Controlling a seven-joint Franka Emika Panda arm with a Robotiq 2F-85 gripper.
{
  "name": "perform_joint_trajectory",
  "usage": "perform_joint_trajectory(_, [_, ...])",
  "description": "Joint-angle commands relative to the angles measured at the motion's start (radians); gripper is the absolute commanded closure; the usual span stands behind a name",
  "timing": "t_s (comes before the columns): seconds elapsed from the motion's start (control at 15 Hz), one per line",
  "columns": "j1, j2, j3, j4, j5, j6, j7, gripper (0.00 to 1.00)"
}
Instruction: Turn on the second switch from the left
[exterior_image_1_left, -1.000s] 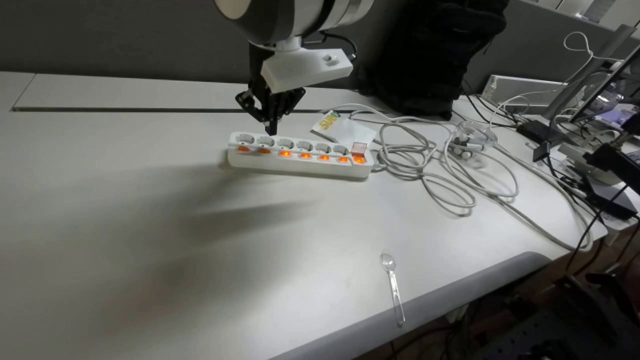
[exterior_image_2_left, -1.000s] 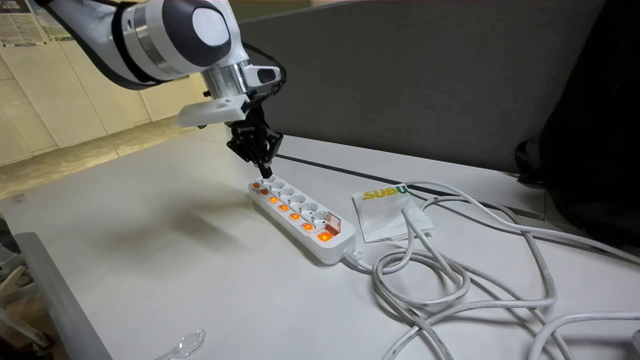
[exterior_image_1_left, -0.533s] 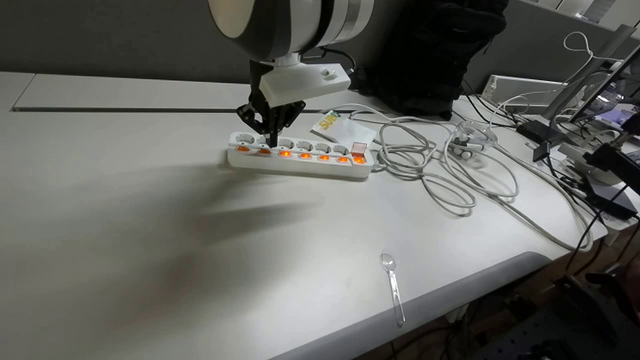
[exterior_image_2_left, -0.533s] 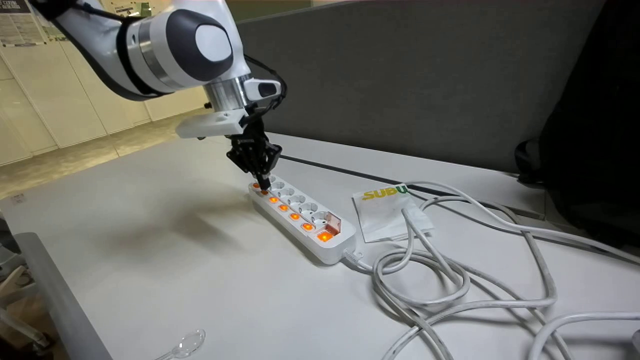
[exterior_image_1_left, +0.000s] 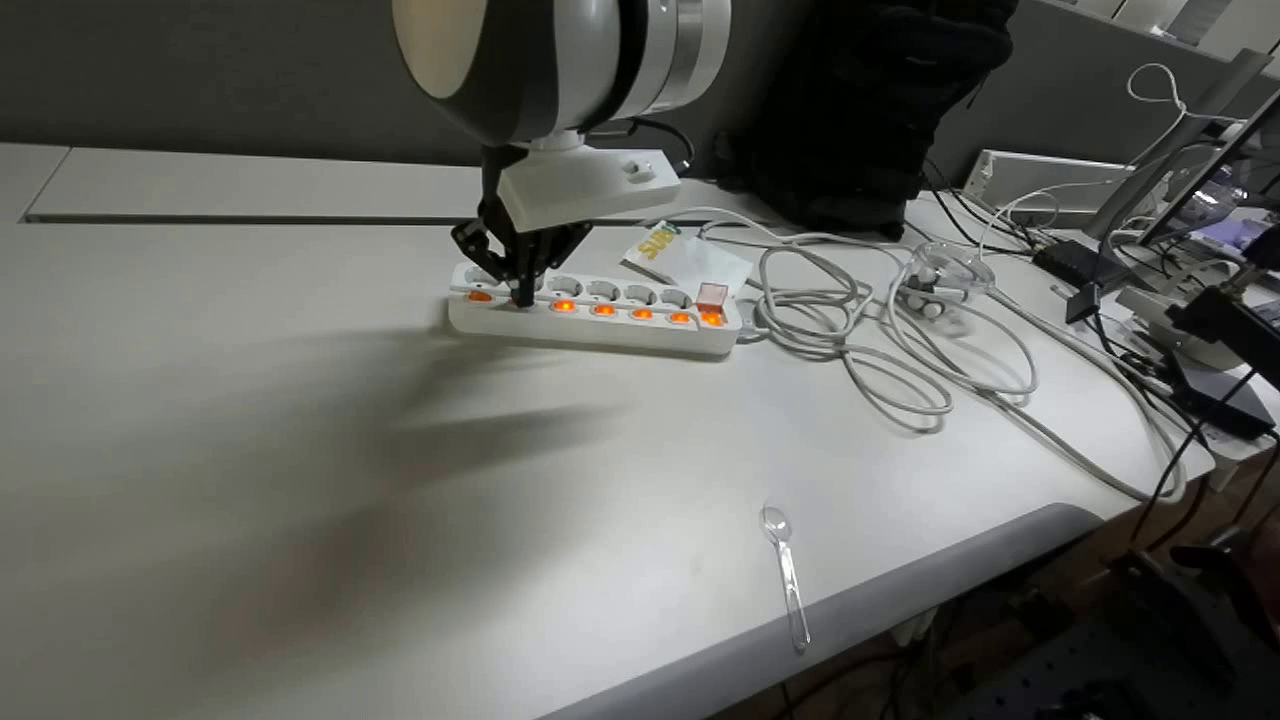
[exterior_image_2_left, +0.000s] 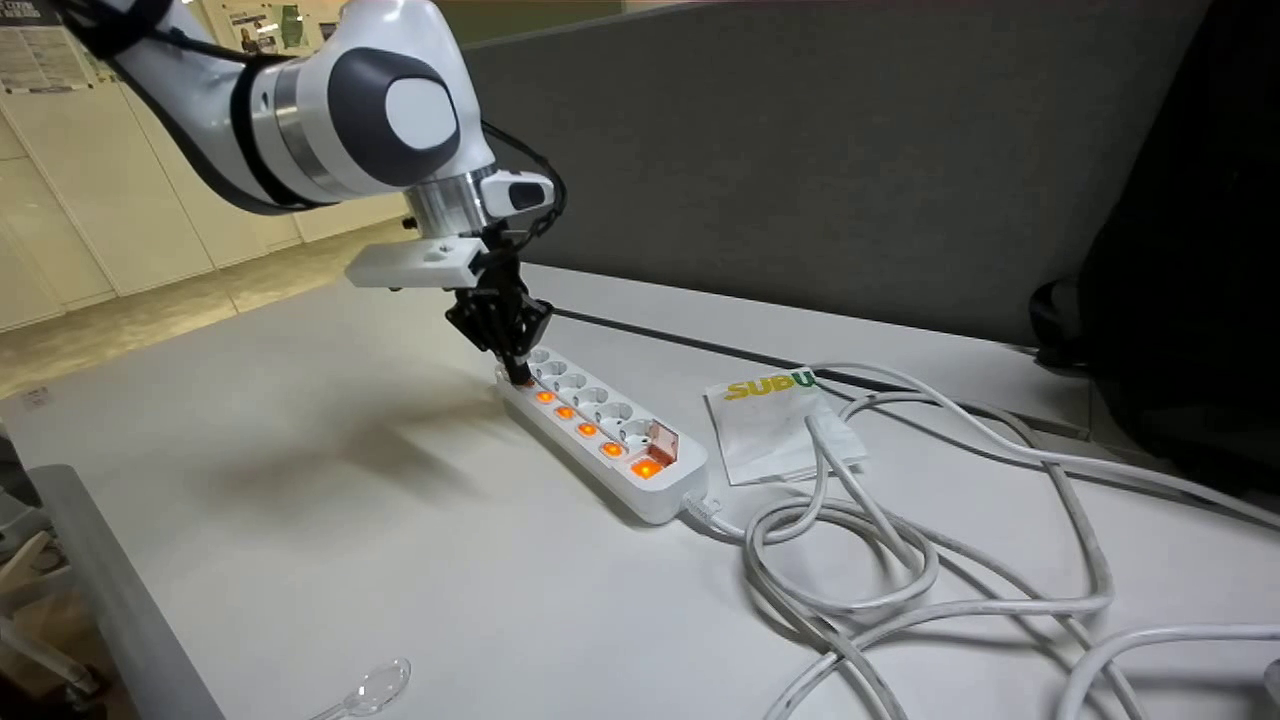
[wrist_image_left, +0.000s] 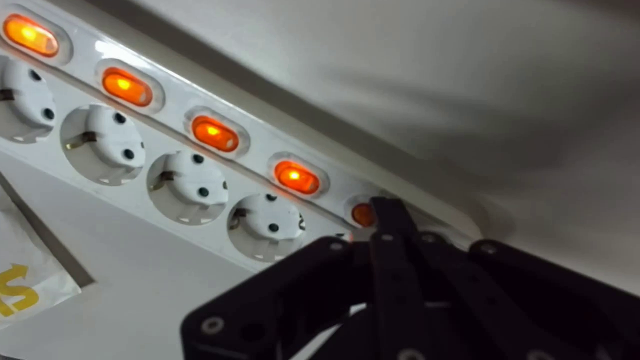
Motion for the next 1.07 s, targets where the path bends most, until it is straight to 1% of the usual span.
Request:
perform_joint_trajectory(0.0, [-0.015,0.013,0.026,0.016,0.022,0.033,-0.004,1.00])
perform_joint_trajectory(0.47, [-0.021,0.013,0.035,0.013,0.061,0.069,0.000,1.00])
perform_joint_trajectory(0.67, [-0.036,-0.002,0.044,0.012,0.097,0.058,0.001,1.00])
perform_joint_trajectory(0.73, [-0.038,-0.008,0.043,0.018,0.101,0.038,-0.001,1.00])
perform_joint_trajectory(0.8, [-0.022,0.008,0.030,0.006,0.081,0.064,-0.001,0.99])
perform_joint_trajectory(1.0, [-0.031,0.005,0.034,0.010,0.085,0.062,-0.002,1.00])
